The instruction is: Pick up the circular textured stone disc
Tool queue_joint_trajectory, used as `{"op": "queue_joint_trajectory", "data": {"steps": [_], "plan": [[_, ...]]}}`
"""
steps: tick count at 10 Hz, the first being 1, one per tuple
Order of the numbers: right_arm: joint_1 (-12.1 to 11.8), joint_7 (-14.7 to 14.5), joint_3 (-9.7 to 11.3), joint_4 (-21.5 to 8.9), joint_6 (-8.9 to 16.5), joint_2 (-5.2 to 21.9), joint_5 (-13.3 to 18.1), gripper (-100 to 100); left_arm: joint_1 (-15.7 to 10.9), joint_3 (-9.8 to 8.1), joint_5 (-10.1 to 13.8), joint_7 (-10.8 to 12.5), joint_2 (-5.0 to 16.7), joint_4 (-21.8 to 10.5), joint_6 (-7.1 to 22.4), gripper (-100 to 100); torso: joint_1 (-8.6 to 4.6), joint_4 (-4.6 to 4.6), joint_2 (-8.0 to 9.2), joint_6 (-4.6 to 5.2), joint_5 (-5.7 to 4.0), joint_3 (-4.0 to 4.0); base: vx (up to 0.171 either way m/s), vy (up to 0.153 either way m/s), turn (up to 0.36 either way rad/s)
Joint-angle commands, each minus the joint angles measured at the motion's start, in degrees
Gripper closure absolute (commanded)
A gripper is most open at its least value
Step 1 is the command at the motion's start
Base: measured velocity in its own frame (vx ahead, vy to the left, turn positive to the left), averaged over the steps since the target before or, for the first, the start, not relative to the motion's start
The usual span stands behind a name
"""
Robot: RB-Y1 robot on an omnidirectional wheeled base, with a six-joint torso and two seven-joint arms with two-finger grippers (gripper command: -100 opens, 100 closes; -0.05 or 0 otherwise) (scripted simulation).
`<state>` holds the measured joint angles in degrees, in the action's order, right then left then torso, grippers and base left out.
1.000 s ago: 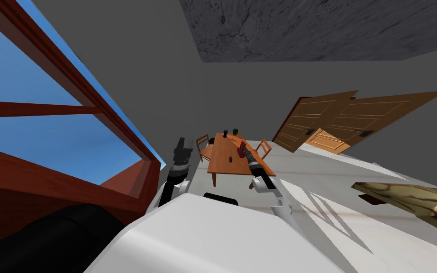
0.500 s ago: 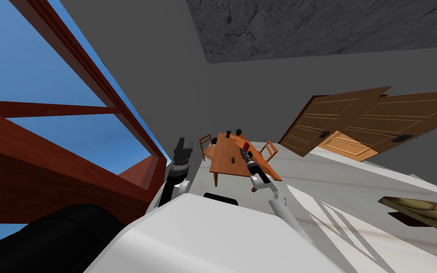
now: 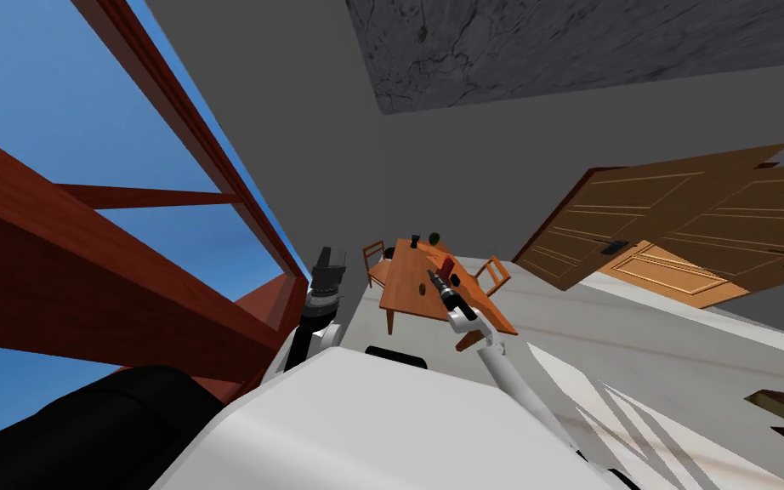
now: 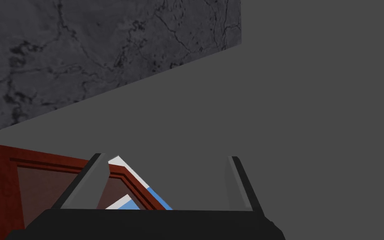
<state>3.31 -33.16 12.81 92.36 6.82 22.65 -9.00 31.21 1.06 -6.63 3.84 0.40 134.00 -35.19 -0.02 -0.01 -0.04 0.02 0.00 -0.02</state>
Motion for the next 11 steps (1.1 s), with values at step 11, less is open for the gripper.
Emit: {"op": "queue_joint_trajectory", "data": {"steps": [11], "plan": [[10.20, -10.45, 5.16, -17.28, 13.25, 2.72, -4.65, -100, 0.01, 0.00, 0.00, 0.00, 0.00, 0.00, 0.00, 0, -0.04, 0.00, -0.03, 0.03, -0.01, -0.01, 0.008, -0.010, 0.098]]}}
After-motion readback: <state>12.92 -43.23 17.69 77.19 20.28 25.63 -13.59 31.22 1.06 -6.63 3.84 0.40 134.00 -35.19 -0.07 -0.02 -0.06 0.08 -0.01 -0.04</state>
